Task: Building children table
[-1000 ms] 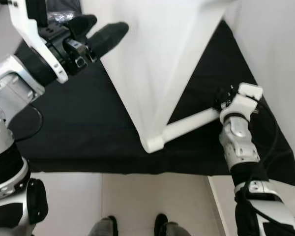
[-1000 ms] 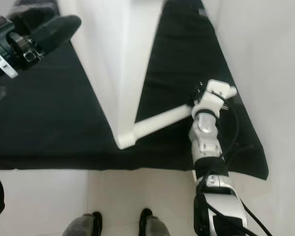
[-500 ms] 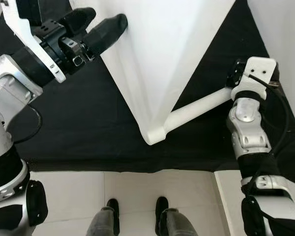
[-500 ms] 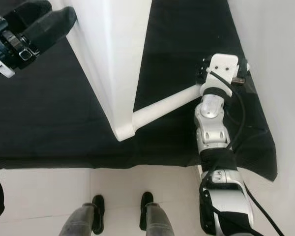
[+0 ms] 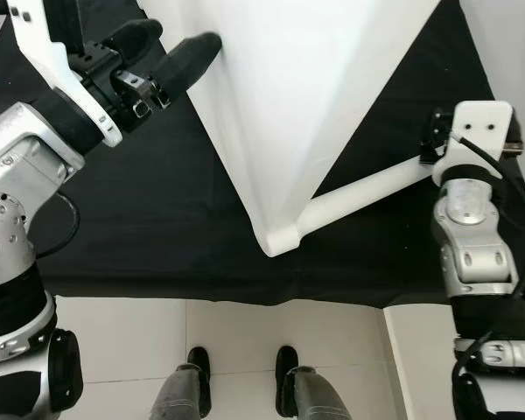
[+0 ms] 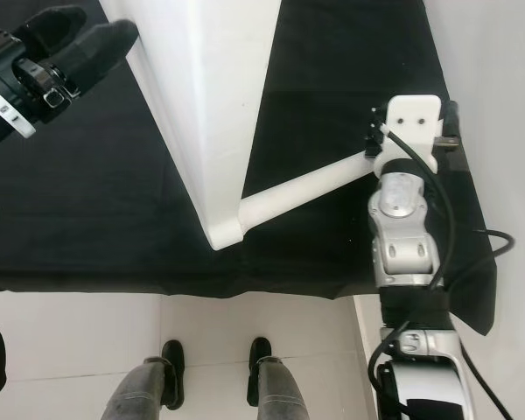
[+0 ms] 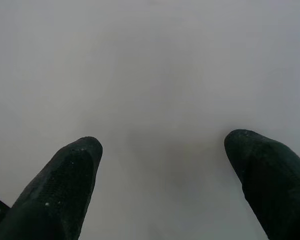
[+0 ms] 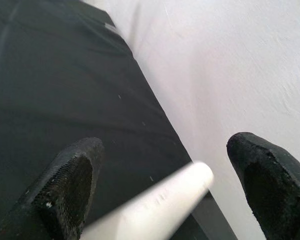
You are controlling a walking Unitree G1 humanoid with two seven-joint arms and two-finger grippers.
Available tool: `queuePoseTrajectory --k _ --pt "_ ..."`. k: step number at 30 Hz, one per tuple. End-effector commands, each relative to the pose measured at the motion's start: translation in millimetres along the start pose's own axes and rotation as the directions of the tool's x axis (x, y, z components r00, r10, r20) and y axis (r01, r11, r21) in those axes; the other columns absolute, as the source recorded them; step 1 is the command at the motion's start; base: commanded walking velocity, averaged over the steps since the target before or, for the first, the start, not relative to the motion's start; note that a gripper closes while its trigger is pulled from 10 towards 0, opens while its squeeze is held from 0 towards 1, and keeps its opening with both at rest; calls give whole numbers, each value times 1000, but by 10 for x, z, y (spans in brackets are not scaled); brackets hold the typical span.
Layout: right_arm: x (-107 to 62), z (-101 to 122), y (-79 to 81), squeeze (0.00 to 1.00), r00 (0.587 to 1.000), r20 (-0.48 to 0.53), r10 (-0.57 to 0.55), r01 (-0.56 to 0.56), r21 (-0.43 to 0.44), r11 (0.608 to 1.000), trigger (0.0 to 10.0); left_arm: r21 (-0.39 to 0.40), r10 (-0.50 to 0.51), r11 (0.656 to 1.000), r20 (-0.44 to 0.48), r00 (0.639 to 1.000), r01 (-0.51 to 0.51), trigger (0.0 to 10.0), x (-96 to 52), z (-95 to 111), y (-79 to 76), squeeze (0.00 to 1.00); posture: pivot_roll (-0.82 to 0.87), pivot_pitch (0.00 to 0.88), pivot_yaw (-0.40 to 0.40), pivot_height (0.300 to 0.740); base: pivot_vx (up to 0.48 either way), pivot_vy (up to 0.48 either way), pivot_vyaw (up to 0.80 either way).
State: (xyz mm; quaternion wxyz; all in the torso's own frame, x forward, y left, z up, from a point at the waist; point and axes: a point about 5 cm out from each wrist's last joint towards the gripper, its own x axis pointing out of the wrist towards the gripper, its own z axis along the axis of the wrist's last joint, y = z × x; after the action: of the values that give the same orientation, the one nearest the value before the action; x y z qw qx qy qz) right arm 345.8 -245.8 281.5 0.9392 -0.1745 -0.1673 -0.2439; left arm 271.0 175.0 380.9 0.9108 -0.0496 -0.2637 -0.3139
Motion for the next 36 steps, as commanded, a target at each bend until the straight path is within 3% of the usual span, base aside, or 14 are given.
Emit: queuePoseTrajectory --k 1,6,8,13,15,18,19,23,26,30,36 --pt "-50 -43 -17 0 1000 -10 6 -6 -41 999 10000 1 4 1000 -4 1000 -4 10000 -22 -65 1 0 -22 381 -55 740 0 0 0" --pt "-67 -57 34 0 999 -36 14 -15 -18 1000 10000 8 18 1000 5 1000 -18 10000 -50 -71 28 0 -6 352 -42 740 0 0 0" --pt "-108 -174 69 0 987 -163 16 3 113 994 10000 27 35 999 24 999 -36 10000 -70 -26 61 0 10 339 -38 740 0 0 0" --pt "-119 -221 83 0 980 -197 26 7 166 986 10000 36 41 998 30 999 -43 10000 -76 -12 74 0 16 330 -44 740 0 0 0" --pt "-116 -246 30 0 974 -226 30 28 248 968 10000 48 56 997 35 998 -57 10000 -92 -12 93 0 18 329 -45 740 0 0 0" --pt "-100 -244 -44 0 975 -224 8 49 249 967 10000 53 66 996 35 997 -68 10000 -108 -23 104 0 17 326 -43 740 0 0 0" --pt "-61 -228 -195 0 977 -211 -35 83 227 970 10000 56 82 995 34 996 -84 10000 -132 -51 118 0 15 327 -43 740 0 0 0" --pt "-32 -118 -369 0 989 -137 -62 84 163 983 10000 64 115 991 13 993 -116 10000 -203 -142 140 0 9 322 -42 740 0 0 0" --pt "-34 -48 -410 0 993 -102 -62 77 157 985 10000 72 141 988 -6 990 -140 10000 -258 -207 154 0 6 318 -40 740 0 0 0" --pt "-123 110 -288 0 995 31 95 -100 239 966 10000 68 205 977 -45 978 -202 10000 -404 -405 134 0 10 306 -42 740 0 0 0" --pt "-370 31 -31 0 961 71 269 -278 298 913 10000 93 275 960 -118 954 -265 10000 -620 -706 37 0 16 282 -48 740 0 0 0"
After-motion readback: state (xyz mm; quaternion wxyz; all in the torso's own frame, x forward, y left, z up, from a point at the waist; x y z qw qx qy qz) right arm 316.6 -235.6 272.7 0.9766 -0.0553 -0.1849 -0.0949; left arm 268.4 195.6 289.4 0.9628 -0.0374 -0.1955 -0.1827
